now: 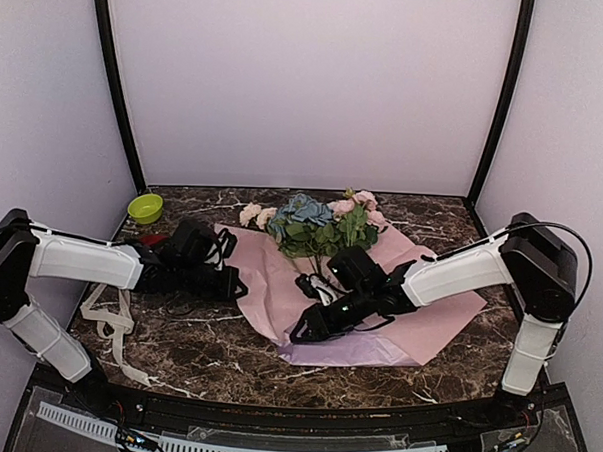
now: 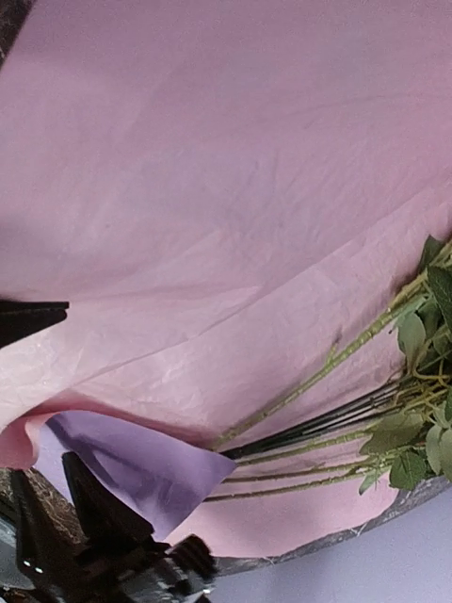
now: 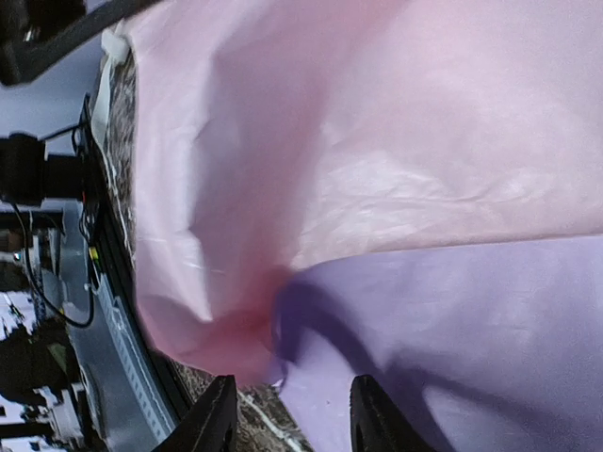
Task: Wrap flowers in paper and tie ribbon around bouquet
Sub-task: Pick up the left corner of the flattened wrapping paper at the center of the board, then fold the left corner of the 1/4-folded wrapping paper.
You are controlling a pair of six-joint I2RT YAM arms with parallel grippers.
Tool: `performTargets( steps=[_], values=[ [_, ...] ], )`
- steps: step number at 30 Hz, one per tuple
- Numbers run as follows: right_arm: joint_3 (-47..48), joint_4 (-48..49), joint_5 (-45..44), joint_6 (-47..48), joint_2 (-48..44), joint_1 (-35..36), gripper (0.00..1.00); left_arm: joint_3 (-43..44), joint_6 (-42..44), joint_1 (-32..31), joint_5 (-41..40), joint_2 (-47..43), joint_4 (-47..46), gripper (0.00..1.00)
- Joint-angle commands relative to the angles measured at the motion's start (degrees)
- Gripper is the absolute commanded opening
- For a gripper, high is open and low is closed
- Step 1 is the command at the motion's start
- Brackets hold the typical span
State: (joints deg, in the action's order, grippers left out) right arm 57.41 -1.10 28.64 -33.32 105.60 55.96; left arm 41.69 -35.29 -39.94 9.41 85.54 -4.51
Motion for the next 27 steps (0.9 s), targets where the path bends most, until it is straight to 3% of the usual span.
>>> performTargets(
  steps=[1, 6, 12, 16, 24, 27],
  values=[
    [-2.7, 10.5, 7.9, -2.4, 0.5, -4.4, 0.4, 2.1, 4.2, -0.1, -4.4, -3.1, 9.1, 0.0],
    [-1.0, 13.7, 9.7, -3.7, 3.8, -5.5, 0.38, 2.9, 5.4, 0.0, -6.3, -4.1, 12.9, 0.0],
    [0.3, 10.6, 3.8, -5.3, 7.9, -5.5, 0.11, 5.4, 7.8, 0.0, -6.7, -5.3, 17.4, 0.0],
    [0.4, 9.0, -0.3, -6.8, 10.0, -5.4, 0.03, 7.0, 8.7, -0.1, -4.1, -5.6, 19.3, 0.0],
    [2.1, 6.4, -1.2, -7.0, 12.3, -4.1, 0.0, 14.4, 8.5, -0.1, 5.3, -2.3, 17.8, 0.0],
    [3.3, 5.4, 0.0, -6.1, 11.1, -3.7, 0.0, 18.0, 9.2, -0.1, 5.3, 1.0, 22.0, 0.0]
  ],
)
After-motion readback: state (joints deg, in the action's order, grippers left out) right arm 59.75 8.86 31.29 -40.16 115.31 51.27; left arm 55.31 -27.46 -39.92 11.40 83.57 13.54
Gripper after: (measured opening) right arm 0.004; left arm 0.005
